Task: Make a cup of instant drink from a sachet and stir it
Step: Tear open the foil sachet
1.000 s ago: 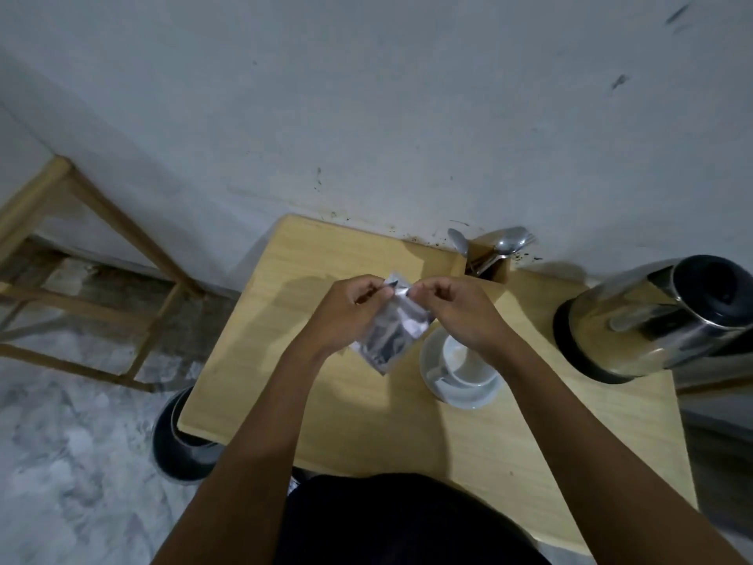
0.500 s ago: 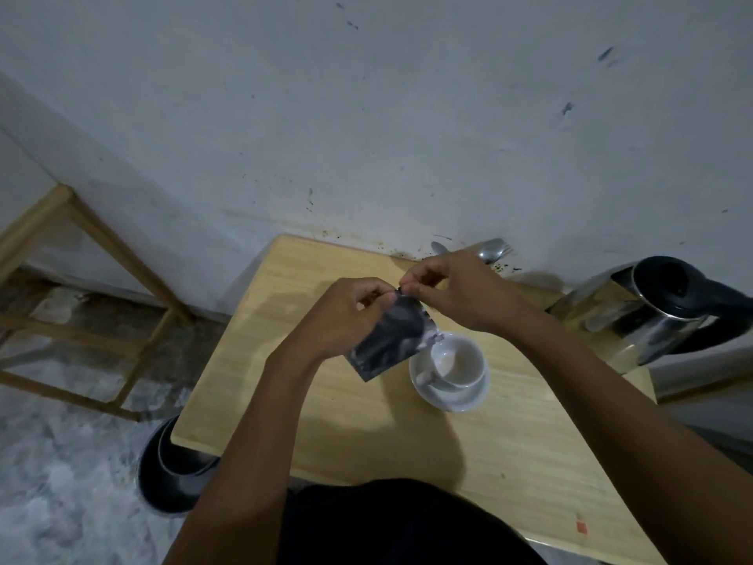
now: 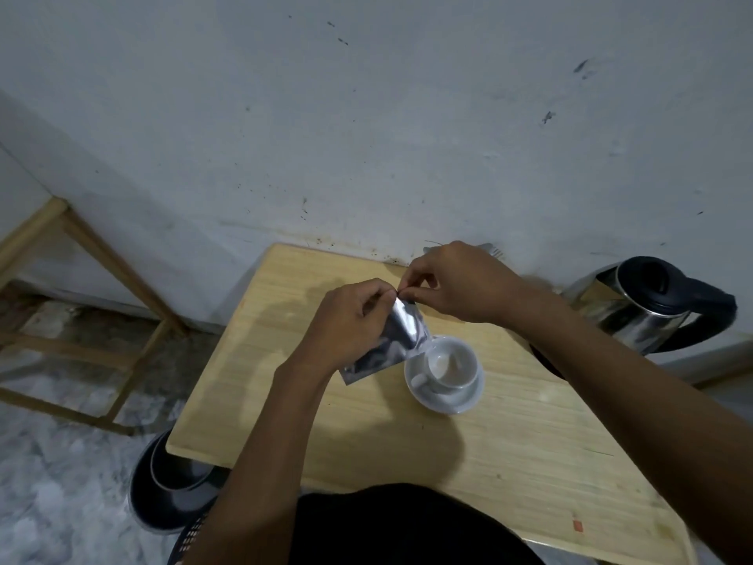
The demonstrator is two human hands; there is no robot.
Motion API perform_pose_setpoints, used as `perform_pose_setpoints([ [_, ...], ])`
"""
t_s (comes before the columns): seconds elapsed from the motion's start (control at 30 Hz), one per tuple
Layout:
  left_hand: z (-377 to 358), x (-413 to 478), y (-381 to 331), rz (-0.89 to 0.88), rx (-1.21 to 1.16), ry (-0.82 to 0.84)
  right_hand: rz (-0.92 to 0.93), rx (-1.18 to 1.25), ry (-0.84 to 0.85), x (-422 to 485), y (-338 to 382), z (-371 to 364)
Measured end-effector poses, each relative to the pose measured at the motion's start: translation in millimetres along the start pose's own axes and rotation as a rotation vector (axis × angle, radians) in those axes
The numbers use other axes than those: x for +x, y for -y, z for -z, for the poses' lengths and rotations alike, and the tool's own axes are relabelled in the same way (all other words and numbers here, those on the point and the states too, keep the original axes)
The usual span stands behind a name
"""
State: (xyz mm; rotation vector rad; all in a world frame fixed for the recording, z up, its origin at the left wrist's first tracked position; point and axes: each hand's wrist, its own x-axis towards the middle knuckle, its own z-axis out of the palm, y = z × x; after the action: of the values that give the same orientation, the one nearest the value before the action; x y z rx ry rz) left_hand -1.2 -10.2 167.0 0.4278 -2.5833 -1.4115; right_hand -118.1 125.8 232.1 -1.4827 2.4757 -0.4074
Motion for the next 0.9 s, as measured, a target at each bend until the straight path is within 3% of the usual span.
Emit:
perform_pose_setpoints([
  [0.2,-1.7,0.4,-9.5,0.047,-0.19,-0.062,0.049,0.056,-0.083,2.5,-1.7,-9.0],
  [0.33,-0.4,-0.1,-13.2,0.088,-0.361,-0.078,0.171,0.062,-0.284,-0.8,-3.2,-21.9],
  [0.43,-3.4,1.0,-14.0,0.165,-0.509,-0.083,0.346,-0.066,-0.462,-2.6,-4.9,-33.4],
  [0.53,-1.3,4.2,-11.1,0.203,-0.527,-0.077,0.415,-0.135,-0.536,-3.5,-9.7,-39.8],
  [0.7,3.4,7.7,-8.7,0.097,-0.397,-0.033,0.252,0.105,-0.375,-1.7,-12.3,-22.3],
  [0.9,3.9,10.4,-6.9,0.042,-0.365,0.001,0.223,0.055,-0.239,-0.5,-17.8,-8.7],
])
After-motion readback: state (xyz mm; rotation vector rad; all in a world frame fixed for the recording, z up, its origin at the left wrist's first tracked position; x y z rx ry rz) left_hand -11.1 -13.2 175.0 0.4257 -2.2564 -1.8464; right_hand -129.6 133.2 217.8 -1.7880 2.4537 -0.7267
